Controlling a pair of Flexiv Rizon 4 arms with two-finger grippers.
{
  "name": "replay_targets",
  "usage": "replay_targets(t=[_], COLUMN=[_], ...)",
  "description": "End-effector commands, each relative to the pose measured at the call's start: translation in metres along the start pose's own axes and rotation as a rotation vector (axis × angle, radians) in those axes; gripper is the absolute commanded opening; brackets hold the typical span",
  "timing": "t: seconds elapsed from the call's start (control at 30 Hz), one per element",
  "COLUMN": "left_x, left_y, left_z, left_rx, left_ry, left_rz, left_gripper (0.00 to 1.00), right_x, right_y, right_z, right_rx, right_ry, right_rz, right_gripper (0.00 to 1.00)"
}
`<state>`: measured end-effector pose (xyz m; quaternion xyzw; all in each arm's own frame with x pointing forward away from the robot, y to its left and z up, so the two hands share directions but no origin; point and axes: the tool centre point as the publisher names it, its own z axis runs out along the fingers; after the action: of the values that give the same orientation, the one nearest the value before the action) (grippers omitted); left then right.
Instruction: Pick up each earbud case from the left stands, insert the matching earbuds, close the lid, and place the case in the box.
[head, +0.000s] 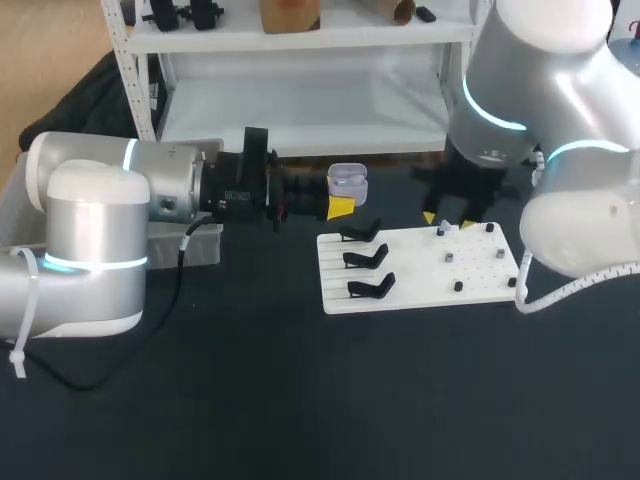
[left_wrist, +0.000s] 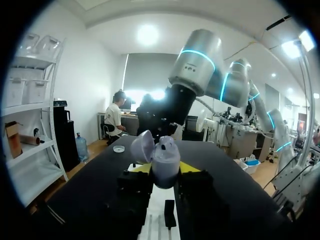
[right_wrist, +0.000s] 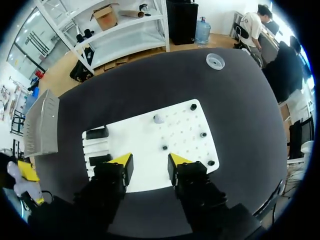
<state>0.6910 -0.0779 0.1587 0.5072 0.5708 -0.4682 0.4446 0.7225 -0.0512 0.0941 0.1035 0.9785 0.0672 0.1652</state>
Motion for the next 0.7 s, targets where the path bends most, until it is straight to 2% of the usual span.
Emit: replay_targets(t=[0.03,0.47,0.7], left_x=[0.0,0.0,0.0], left_y=[0.0,0.0,0.0], left_z=[0.0,0.0,0.0], left_rx=[0.001,0.001,0.001], left_ry=[-0.001,-0.001,-0.001], left_rz=[0.001,0.001,0.001], left_gripper=[0.0,0.0,0.0], right_x=[-0.008,-0.024,-0.034], right_y=[-0.005,-0.015,-0.017], right_z=[0.025,0.067,0.077], right_rx=[-0.014,-0.045,-0.062], right_ry=[0.007,0.044,0.055], right_rz=[0.009,0.051,0.081], right_gripper=[0.44,0.44,0.43])
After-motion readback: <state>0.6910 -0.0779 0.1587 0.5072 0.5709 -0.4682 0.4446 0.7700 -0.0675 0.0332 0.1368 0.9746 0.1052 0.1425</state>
